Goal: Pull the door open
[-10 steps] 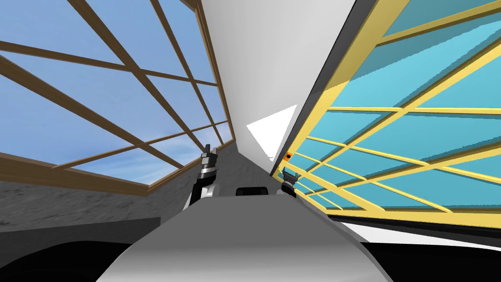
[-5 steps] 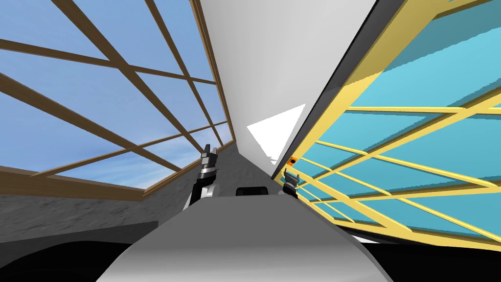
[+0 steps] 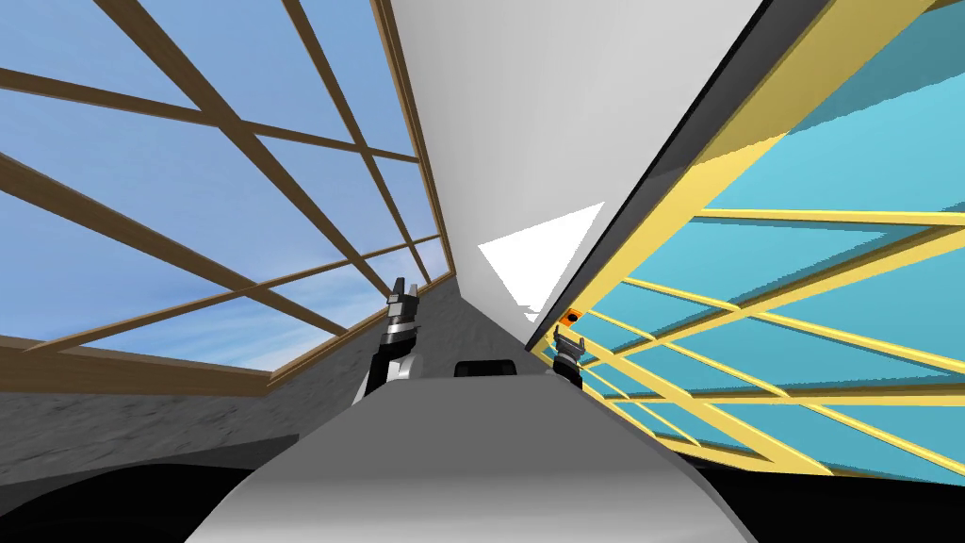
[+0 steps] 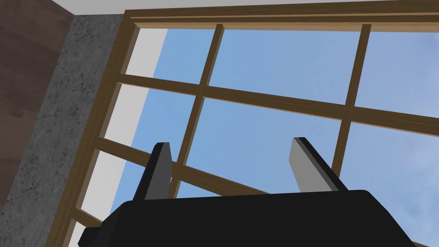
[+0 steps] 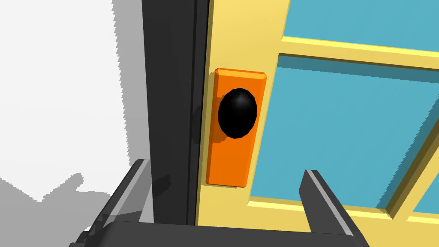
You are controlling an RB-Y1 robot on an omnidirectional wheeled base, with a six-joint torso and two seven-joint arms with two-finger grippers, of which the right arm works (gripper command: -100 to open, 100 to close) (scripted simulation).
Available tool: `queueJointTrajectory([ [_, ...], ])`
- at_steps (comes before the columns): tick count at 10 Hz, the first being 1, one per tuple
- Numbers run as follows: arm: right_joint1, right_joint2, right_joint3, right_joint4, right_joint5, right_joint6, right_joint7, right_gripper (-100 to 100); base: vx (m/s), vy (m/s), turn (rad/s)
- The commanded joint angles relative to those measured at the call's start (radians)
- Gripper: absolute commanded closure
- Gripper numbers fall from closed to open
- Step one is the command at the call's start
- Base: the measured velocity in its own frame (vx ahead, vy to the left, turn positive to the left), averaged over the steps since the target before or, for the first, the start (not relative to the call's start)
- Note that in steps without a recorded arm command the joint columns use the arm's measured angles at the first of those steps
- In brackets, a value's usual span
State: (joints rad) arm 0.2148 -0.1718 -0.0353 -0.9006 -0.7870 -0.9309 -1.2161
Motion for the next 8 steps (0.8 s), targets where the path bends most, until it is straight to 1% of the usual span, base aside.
queueJointTrajectory([
  [1, -0.012, -0.022, -0.012, 0.049, 0.018, -0.009, -0.050, -100, 0.101, 0.018, 0.015],
  [6, -0.039, -0.095, -0.059, 0.158, 0.066, -0.010, -0.181, -100, 0.100, 0.000, 0.018],
  [7, -0.048, -0.121, -0.075, 0.196, 0.082, -0.010, -0.227, -100, 0.122, -0.003, 0.028],
  [8, -0.052, -0.132, -0.082, 0.212, 0.089, -0.010, -0.246, -100, 0.140, 0.000, 0.026],
])
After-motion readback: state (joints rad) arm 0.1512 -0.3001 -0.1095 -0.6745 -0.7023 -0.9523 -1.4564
